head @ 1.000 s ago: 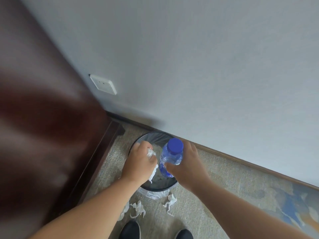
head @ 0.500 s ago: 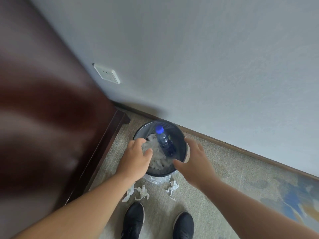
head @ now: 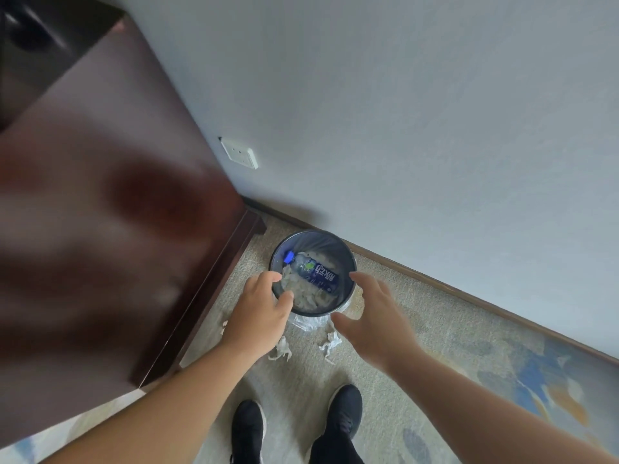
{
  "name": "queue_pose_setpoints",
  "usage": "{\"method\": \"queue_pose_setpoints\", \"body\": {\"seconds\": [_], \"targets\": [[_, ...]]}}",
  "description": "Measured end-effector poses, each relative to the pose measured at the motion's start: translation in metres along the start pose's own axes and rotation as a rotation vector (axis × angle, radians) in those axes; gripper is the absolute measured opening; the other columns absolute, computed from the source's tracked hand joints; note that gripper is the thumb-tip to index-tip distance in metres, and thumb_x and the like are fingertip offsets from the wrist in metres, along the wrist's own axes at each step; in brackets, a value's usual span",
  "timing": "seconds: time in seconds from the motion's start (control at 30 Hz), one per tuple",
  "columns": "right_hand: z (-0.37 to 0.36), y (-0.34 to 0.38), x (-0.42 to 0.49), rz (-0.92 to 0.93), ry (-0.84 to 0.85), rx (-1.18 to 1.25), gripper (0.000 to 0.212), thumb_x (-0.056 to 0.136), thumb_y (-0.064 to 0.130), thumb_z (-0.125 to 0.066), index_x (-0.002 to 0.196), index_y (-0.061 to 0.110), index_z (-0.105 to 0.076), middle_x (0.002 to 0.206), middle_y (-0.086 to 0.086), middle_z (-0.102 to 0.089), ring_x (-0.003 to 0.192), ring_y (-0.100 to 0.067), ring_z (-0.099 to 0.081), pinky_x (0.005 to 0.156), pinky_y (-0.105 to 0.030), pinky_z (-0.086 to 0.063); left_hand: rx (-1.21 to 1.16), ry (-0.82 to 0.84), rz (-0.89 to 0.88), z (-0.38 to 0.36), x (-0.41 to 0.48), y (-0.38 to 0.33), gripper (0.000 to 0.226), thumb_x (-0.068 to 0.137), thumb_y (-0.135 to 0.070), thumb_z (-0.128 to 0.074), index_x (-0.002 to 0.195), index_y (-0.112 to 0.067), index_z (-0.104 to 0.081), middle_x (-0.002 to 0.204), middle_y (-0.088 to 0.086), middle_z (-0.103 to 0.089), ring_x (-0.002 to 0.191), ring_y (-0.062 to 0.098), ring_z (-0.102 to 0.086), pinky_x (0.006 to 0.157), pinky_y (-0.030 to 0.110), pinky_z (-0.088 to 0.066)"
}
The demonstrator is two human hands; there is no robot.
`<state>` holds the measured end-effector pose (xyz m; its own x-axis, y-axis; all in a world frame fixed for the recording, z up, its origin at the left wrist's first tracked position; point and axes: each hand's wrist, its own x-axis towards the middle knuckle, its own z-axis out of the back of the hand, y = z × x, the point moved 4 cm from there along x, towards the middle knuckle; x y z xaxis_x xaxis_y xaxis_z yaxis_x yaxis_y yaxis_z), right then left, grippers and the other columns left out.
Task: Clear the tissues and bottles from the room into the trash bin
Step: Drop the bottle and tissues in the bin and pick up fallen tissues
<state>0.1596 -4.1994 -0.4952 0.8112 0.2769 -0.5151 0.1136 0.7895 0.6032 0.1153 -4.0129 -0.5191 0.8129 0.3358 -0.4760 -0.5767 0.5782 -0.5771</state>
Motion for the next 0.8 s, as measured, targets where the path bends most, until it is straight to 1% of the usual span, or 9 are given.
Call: {"method": "queue_pose_setpoints", "body": {"seconds": [0.1,0.23,0.33,0.4,0.5,0.57,0.63,0.73,0.8], "targets": [[-0.016,0.002,-0.017,-0.02,-0.002,-0.003,0.07,0.086,0.042,-0.064,0.144,0.034,-0.027,0.142,0.009,-0.036,0.121,-0.01,-0.045,0.083,-0.023,-0.039,0.043,0.017,0.003,0.007,-0.018,0.017,0.039,0.097,-0.034,-0.045,0.135,-0.023,-0.042,0.141,-0.003,-0.04,0.108,0.006,-0.045,0.084,0.024,-0.032],[-0.053,-0.002,-0.038,-0.053,-0.007,0.026,0.069,0.085,0.042,-0.065,0.143,0.032,-0.029,0.142,0.01,-0.038,0.119,-0.008,-0.048,0.086,-0.022,-0.041,0.071,0.063,0.008,0.007,-0.037,0.054,0.041,0.098,-0.035,-0.043,0.137,-0.023,-0.041,0.142,-0.003,-0.039,0.101,0.004,-0.042,0.081,0.023,-0.033],[-0.086,-0.008,-0.053,-0.088,-0.037,0.035,0.067,0.085,0.04,-0.066,0.142,0.031,-0.033,0.139,0.011,-0.042,0.115,-0.007,-0.049,0.086,-0.023,-0.042,0.096,0.097,0.011,0.002,-0.044,0.086,0.042,0.098,-0.037,-0.043,0.137,-0.023,-0.04,0.144,-0.001,-0.038,0.12,0.013,-0.046,0.084,0.024,-0.032],[-0.11,-0.013,-0.063,-0.111,-0.034,0.042,0.067,0.085,0.04,-0.065,0.142,0.031,-0.033,0.139,0.011,-0.041,0.118,-0.007,-0.048,0.091,-0.027,-0.045,0.066,0.122,0.018,-0.004,-0.05,0.109,0.042,0.097,-0.037,-0.044,0.137,-0.023,-0.041,0.144,-0.001,-0.038,0.126,0.016,-0.045,0.088,0.024,-0.032],[-0.142,-0.022,-0.072,-0.133,-0.042,0.049,0.066,0.085,0.041,-0.065,0.142,0.032,-0.033,0.142,0.011,-0.039,0.122,-0.008,-0.047,0.094,-0.031,-0.047,0.074,0.146,-0.009,-0.013,-0.053,0.139,0.041,0.097,-0.037,-0.045,0.135,-0.022,-0.042,0.142,0.0,-0.04,0.125,0.017,-0.046,0.089,0.025,-0.034],[-0.161,-0.032,-0.075,-0.148,-0.04,0.034,0.066,0.085,0.042,-0.065,0.142,0.032,-0.032,0.143,0.01,-0.039,0.113,-0.006,-0.05,0.087,-0.027,-0.047,0.076,0.152,0.003,-0.019,-0.053,0.16,0.041,0.097,-0.038,-0.045,0.135,-0.023,-0.041,0.141,0.0,-0.04,0.125,0.017,-0.046,0.09,0.026,-0.034],[-0.176,-0.041,-0.078,-0.154,-0.029,0.031,0.066,0.085,0.043,-0.065,0.142,0.031,-0.033,0.143,0.01,-0.039,0.109,-0.006,-0.05,0.085,-0.026,-0.048,0.09,0.148,0.03,-0.023,-0.057,0.177,0.042,0.097,-0.039,-0.044,0.136,-0.024,-0.041,0.141,-0.001,-0.04,0.124,0.016,-0.046,0.089,0.026,-0.033],[-0.192,-0.053,-0.08,-0.132,-0.002,0.032,0.065,0.085,0.043,-0.065,0.141,0.031,-0.034,0.142,0.009,-0.041,0.118,-0.011,-0.051,0.089,-0.032,-0.05,0.115,0.125,0.056,-0.031,-0.067,0.194,0.043,0.097,-0.039,-0.045,0.136,-0.023,-0.042,0.141,-0.002,-0.04,0.122,0.014,-0.046,0.088,0.025,-0.032],[-0.197,-0.061,-0.078,-0.11,0.015,0.034,0.065,0.085,0.043,-0.065,0.141,0.031,-0.034,0.142,0.008,-0.04,0.119,-0.012,-0.051,0.089,-0.031,-0.048,0.121,0.105,0.076,-0.038,-0.072,0.202,0.043,0.096,-0.04,-0.045,0.136,-0.023,-0.042,0.141,-0.002,-0.04,0.12,0.014,-0.046,0.088,0.025,-0.033]]}}
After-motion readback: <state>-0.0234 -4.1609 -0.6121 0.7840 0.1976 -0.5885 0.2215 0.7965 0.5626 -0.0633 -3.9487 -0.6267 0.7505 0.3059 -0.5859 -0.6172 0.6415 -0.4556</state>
